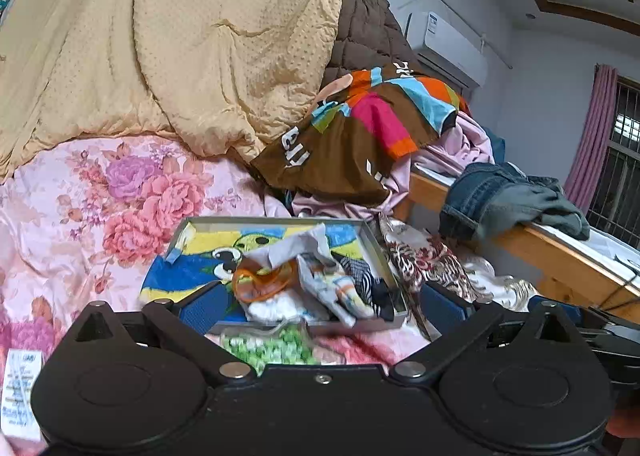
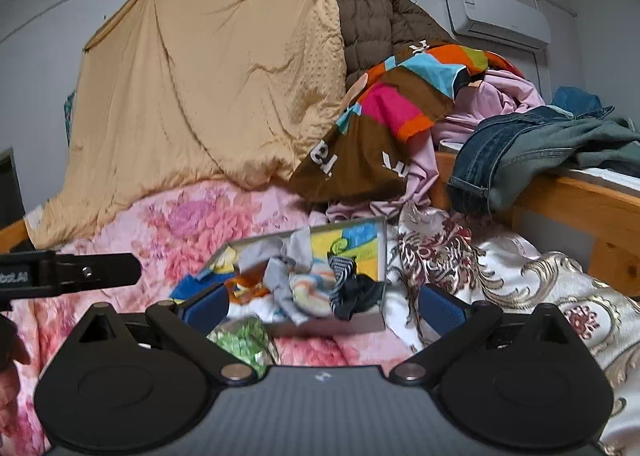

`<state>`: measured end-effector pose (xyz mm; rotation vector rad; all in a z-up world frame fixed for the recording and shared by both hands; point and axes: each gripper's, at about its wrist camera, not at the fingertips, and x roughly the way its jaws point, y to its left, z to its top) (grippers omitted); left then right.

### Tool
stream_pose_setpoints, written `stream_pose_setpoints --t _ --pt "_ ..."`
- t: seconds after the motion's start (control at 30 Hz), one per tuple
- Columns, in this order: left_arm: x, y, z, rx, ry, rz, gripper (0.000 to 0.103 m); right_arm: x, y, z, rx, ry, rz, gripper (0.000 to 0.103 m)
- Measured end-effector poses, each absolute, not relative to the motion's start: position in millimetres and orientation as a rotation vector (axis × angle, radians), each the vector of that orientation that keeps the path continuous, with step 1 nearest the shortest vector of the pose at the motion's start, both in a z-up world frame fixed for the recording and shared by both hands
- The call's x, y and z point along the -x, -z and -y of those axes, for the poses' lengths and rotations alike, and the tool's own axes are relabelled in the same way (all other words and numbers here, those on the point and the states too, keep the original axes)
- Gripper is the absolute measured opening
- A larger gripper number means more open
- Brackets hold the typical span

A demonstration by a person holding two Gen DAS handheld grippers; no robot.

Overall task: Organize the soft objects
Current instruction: 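Withdraw both tools from the tray toward the green-bead bag and white packet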

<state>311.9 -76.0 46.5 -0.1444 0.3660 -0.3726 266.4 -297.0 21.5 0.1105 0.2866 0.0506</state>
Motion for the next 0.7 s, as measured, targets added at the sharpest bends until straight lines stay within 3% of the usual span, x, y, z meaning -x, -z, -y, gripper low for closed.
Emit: stream_pose_setpoints --t 0.7 --pt "-262.3 -7.8 47.9 0.079 0.393 -0.443 0.102 -231.3 9.8 257.7 -0.021 -0.065 -0.410 0.103"
